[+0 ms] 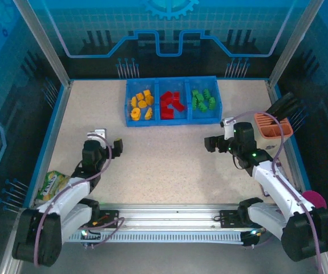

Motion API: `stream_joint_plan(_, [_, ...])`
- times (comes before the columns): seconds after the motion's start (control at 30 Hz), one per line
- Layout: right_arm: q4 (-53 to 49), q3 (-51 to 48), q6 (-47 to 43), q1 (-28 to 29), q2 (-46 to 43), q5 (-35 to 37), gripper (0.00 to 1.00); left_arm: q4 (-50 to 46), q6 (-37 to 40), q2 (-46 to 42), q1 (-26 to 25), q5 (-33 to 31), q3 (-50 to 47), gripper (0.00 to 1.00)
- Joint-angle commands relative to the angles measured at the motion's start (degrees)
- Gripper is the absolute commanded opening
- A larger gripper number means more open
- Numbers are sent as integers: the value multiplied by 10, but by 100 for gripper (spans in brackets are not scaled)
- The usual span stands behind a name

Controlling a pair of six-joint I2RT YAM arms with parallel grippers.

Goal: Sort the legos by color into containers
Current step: Reset both arms

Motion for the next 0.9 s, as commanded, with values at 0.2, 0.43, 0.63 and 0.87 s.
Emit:
stream_joint_plan(0.2, [33, 20, -5, 1, 18, -14, 100, 349, 63, 243, 7, 11, 22, 99])
stream_joint_plan(0.43, [66, -6, -7, 3, -6, 14, 100, 375, 58, 329, 27, 61, 42, 99])
stream_joint_plan(0.63, [169, -73, -50, -3, 15, 119, 100, 332, 40, 333, 44, 73, 70, 99])
stream_joint_plan(0.87, [366, -158, -92, -64, 58, 144, 100, 324, 35, 333, 48, 72, 73, 99])
